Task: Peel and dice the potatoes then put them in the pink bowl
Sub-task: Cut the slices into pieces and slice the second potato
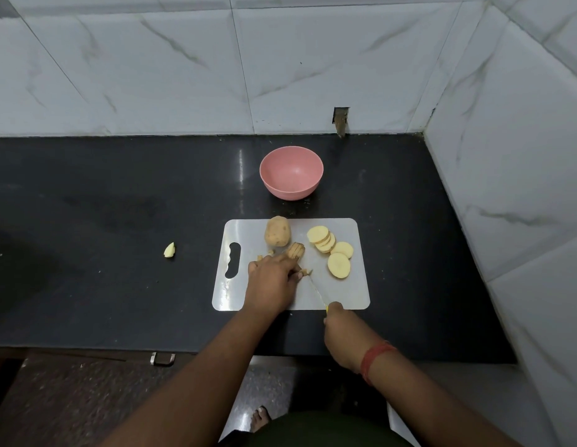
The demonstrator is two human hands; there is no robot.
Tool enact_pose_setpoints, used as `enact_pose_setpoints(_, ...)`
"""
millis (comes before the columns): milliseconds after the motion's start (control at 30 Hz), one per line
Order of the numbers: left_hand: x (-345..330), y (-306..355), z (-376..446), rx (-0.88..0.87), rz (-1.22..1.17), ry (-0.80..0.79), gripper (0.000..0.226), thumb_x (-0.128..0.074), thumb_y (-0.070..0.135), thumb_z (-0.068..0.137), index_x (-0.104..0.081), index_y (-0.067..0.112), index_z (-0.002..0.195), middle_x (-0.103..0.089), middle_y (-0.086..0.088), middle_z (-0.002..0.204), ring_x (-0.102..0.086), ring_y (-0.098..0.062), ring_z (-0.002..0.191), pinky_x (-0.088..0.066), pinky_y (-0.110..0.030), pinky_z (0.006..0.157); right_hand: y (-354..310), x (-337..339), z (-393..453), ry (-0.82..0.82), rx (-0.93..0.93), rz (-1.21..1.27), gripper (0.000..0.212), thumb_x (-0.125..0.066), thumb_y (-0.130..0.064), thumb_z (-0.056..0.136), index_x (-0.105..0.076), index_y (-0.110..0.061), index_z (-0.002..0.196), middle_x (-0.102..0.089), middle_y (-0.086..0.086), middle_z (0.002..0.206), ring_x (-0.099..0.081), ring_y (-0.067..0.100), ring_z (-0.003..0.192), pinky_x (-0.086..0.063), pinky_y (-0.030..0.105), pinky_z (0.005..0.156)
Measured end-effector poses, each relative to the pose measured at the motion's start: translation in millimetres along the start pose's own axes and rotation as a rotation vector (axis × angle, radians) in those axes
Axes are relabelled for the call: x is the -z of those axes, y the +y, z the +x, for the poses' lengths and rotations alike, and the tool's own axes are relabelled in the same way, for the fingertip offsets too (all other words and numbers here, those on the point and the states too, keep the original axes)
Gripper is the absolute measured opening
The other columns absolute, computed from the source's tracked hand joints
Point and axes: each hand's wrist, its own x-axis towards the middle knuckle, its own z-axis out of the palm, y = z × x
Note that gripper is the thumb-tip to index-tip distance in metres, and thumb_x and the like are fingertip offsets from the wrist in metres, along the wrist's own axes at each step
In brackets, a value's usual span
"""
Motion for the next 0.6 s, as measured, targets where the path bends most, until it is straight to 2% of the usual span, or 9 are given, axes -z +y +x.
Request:
enact_pose_setpoints(133,-1.5,-1.3,0.2,0.017,-0.013,-0.011,0.012,-0.062,0.031,0.097,-0.072,0.026,0.097,-0.065,0.009,0.1,-0.053,-0.017,0.094,-0.031,-0.037,0.088,8.6,0.2,-11.4,0.04,0.058,-0.04,0.015,-0.04,-0.012,0.098,-0.043,-0.01,0.113,-0.033,-0.004,0.073,-0.032,0.008,0.058,-0.028,0.02,0.05)
enact_pose_setpoints(233,-2.4,-4.2,-1.1,0.027,-0.025,-0.019,0.013,-0.063,0.028,0.095,-0.071,0.026,0.105,-0.067,0.008,0.101,-0.056,-0.018,0.096,-0.031,-0.036,0.088,4.7,1.1,-17.6,0.137,0.085,-0.014,0.004,-0.039,-0.013,0.1,-0.036,-0.013,0.098,-0.041,-0.003,0.076,-0.037,0.01,0.058,-0.024,0.022,0.047)
enact_pose_setpoints(333,-3.0,-7.1,-4.2,0.063,-0.07,0.011,0.013,-0.066,0.027,0.093,-0.069,0.024,0.105,-0.066,0.008,0.1,-0.056,-0.018,0.097,-0.032,-0.035,0.087,-4.4,3.0,-15.3,0.157,0.12,-0.004,0.008,-0.039,-0.015,0.1,-0.033,-0.014,0.094,-0.045,-0.001,0.075,-0.045,0.016,0.063,-0.028,0.026,0.048)
enact_pose_setpoints(433,-4.8,-8.8,-5.8,0.061,-0.075,0.024,0.01,-0.067,0.029,0.092,-0.07,0.023,0.099,-0.062,0.005,0.099,-0.054,-0.019,0.096,-0.032,-0.035,0.087,-14.6,6.0,-10.2,0.133,0.092,0.0,0.005,-0.039,-0.011,0.098,-0.035,-0.013,0.096,-0.059,0.01,0.093,-0.052,0.024,0.074,-0.038,0.03,0.06)
enact_pose_setpoints(600,-7.3,-10.5,-6.0,0.066,-0.127,0.043,0.008,-0.069,0.028,0.091,-0.072,0.021,0.093,-0.063,0.008,0.097,-0.055,-0.017,0.094,-0.03,-0.034,0.086,-24.2,6.0,-7.4,0.092,0.06,-0.014,0.008,-0.039,-0.007,0.095,-0.038,-0.011,0.102,-0.06,0.014,0.105,-0.061,0.031,0.092,-0.039,0.032,0.066)
